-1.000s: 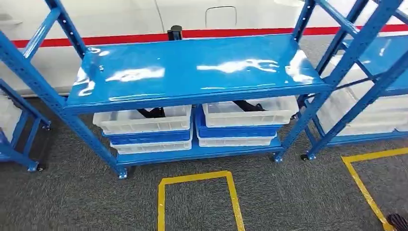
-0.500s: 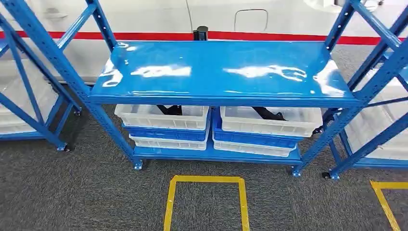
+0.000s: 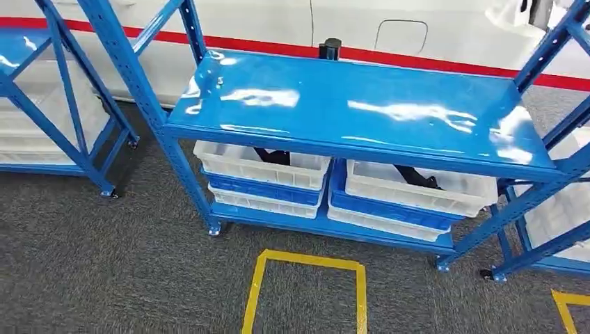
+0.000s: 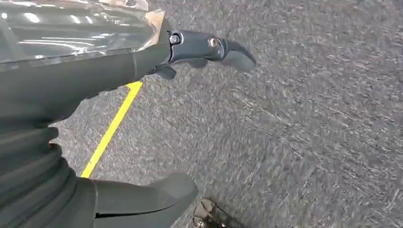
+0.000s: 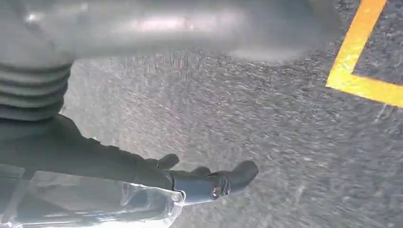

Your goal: Take the parts from the cabinet and place them on the table.

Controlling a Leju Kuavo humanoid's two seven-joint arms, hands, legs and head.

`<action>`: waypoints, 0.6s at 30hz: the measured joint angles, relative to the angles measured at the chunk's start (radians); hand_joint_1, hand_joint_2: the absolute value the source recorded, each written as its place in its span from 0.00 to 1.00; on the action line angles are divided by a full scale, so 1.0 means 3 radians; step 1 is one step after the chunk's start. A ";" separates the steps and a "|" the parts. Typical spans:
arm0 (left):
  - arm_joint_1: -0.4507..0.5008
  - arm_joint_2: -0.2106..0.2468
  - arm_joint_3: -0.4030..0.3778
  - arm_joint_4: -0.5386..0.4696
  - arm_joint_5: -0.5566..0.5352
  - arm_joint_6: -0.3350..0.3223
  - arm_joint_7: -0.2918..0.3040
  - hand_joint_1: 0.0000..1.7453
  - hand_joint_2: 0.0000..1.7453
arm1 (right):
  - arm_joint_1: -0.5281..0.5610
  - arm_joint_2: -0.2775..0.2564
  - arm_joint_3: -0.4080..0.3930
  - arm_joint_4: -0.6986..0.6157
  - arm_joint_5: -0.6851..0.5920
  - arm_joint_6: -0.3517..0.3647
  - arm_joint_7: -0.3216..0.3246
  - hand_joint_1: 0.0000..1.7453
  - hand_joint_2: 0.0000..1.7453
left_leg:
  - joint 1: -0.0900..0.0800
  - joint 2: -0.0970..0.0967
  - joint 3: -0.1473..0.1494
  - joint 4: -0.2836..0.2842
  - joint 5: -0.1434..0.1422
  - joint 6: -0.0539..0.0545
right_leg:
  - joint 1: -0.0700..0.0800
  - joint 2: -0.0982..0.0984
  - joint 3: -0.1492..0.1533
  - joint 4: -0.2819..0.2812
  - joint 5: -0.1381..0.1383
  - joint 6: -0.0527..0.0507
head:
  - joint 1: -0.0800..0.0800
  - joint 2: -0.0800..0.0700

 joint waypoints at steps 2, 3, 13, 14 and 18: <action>-0.0005 -0.0001 0.0000 0.0000 0.0000 -0.0010 0.0000 0.00 1.00 | 0.0017 -0.0003 0.0000 0.0001 -0.0001 -0.0001 0.0000 0.00 1.00 | -0.0003 -0.0045 0.0003 0.0002 -0.0006 0.0004 | -0.0004 0.0029 -0.0243 0.0439 -0.0110 0.0016 | 0.0003 0.0000; -0.0005 -0.0003 0.0000 0.0000 0.0000 -0.0011 -0.0001 0.00 1.00 | 0.0024 -0.0003 0.0000 0.0001 -0.0006 -0.0004 0.0000 0.00 1.00 | 0.0000 -0.0070 0.0009 0.0003 -0.0009 0.0001 | -0.0011 0.0029 -0.0248 0.0392 -0.0057 0.0050 | 0.0001 0.0000; -0.0007 -0.0015 0.0000 -0.0001 -0.0003 -0.0009 0.0062 0.00 1.00 | 0.0005 0.0000 -0.0003 0.0001 0.0006 -0.0022 -0.0006 0.00 1.00 | -0.0017 -0.0129 0.0044 0.0049 -0.0080 0.0050 | -0.0040 0.0047 0.0200 -0.0641 0.0415 0.0058 | -0.0010 0.0000; -0.0009 -0.0015 0.0000 -0.0001 -0.0005 -0.0010 0.0064 0.00 1.00 | 0.0005 -0.0001 -0.0003 0.0001 0.0008 -0.0022 -0.0006 0.00 1.00 | -0.0014 -0.0128 0.0050 0.0043 -0.0080 0.0049 | -0.0036 0.0047 0.0202 -0.0641 0.0413 0.0055 | -0.0008 0.0000; 0.0028 0.0006 -0.0200 -0.0039 0.0071 -0.0093 0.0122 0.00 1.00 | 0.0030 -0.0001 0.0003 -0.0015 -0.0072 0.0056 -0.0008 0.00 1.00 | -0.0011 -0.0128 0.0062 0.0026 -0.0075 0.0016 | -0.0026 0.0048 0.0202 -0.0638 0.0402 0.0037 | -0.0010 0.0000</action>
